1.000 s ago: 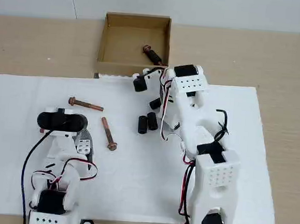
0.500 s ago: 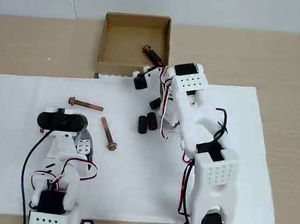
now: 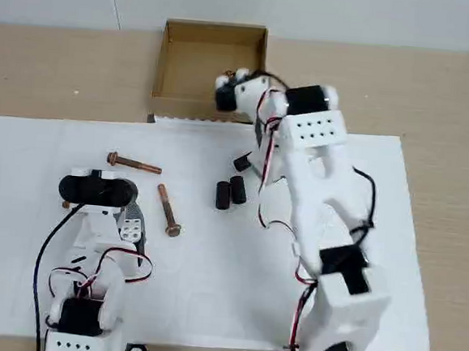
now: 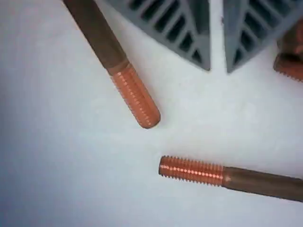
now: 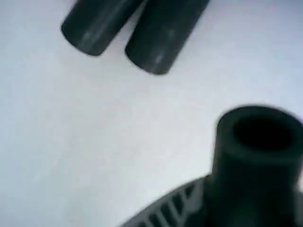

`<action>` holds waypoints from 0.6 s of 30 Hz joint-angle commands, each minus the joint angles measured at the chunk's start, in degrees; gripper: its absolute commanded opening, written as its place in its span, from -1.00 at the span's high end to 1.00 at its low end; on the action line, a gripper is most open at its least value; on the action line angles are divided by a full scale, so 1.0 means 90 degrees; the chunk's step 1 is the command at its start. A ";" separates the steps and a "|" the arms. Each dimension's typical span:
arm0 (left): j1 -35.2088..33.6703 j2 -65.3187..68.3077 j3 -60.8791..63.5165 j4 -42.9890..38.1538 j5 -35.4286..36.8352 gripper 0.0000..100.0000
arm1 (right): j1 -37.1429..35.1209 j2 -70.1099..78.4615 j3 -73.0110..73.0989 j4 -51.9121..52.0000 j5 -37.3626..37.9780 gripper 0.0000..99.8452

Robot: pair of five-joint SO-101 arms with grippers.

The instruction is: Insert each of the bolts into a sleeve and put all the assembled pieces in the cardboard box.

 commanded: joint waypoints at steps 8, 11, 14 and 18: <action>-0.0029 0.0733 -0.1705 0.0645 -0.0215 0.99 | 0.0190 -0.2701 0.2540 0.0015 -0.0127 0.99; -0.0029 0.1690 -0.2300 0.0479 -0.0195 0.99 | 0.0542 -0.3248 0.3350 -0.0220 -0.0107 0.99; -0.0029 0.2891 -0.3033 0.0391 -0.0186 0.99 | 0.0923 -0.3707 0.4044 -0.0474 -0.0088 0.99; -0.0029 0.4513 -0.3980 0.0410 -0.0186 0.99 | 0.1226 -0.4195 0.4796 -0.0601 -0.0078 0.99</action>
